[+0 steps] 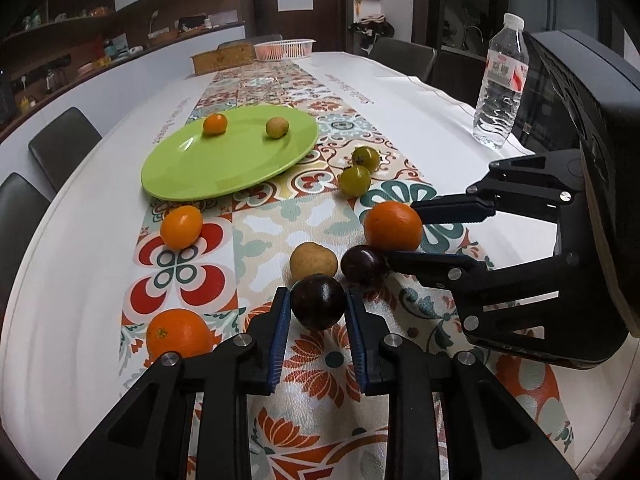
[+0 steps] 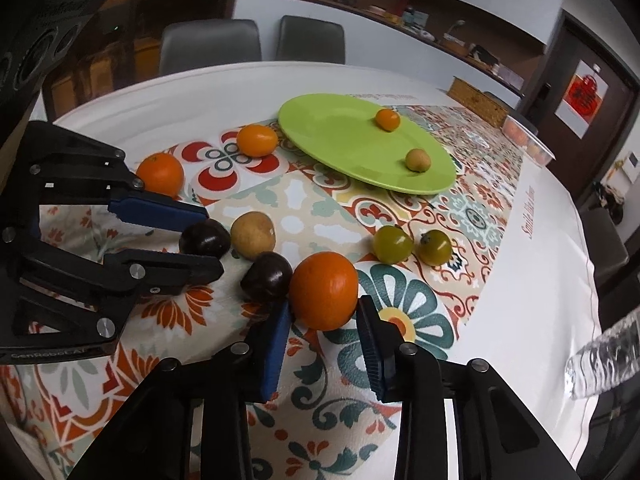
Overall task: Organize fruits
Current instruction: 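Grasp a dark purple plum with the left tool while the right tool grasps a large orange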
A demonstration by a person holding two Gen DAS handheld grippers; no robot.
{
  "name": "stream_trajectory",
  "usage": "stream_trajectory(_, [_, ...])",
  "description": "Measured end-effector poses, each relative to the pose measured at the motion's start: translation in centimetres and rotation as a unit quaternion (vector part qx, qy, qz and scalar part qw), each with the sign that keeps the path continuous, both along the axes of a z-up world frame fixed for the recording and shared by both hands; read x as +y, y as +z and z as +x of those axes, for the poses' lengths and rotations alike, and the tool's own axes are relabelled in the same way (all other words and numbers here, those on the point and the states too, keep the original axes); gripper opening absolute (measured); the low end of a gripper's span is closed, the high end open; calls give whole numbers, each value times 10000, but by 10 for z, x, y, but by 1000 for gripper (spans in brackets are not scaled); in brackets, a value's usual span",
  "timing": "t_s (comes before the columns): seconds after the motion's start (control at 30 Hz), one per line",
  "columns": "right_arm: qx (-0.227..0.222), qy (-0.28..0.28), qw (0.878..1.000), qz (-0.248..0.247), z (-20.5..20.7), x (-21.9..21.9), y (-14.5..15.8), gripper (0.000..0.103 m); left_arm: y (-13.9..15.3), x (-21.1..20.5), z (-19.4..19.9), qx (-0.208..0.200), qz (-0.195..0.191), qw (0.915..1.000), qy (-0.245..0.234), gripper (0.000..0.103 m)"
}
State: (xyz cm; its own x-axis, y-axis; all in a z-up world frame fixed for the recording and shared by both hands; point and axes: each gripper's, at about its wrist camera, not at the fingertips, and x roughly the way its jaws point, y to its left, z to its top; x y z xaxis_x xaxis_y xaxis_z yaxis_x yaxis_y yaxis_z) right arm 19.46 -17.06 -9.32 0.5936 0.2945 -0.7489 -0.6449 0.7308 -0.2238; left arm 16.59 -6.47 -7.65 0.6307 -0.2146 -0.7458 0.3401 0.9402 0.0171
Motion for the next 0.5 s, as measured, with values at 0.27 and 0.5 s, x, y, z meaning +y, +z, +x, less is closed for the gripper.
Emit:
stream_trajectory(0.27, [20, -157, 9999, 45, -5, -3, 1, 34, 7, 0, -10, -66, -20, 10000, 21, 28])
stream_trajectory(0.5, [143, -113, 9997, 168, 4, -5, 1, 35, 7, 0, -8, -5, -5, 10000, 25, 28])
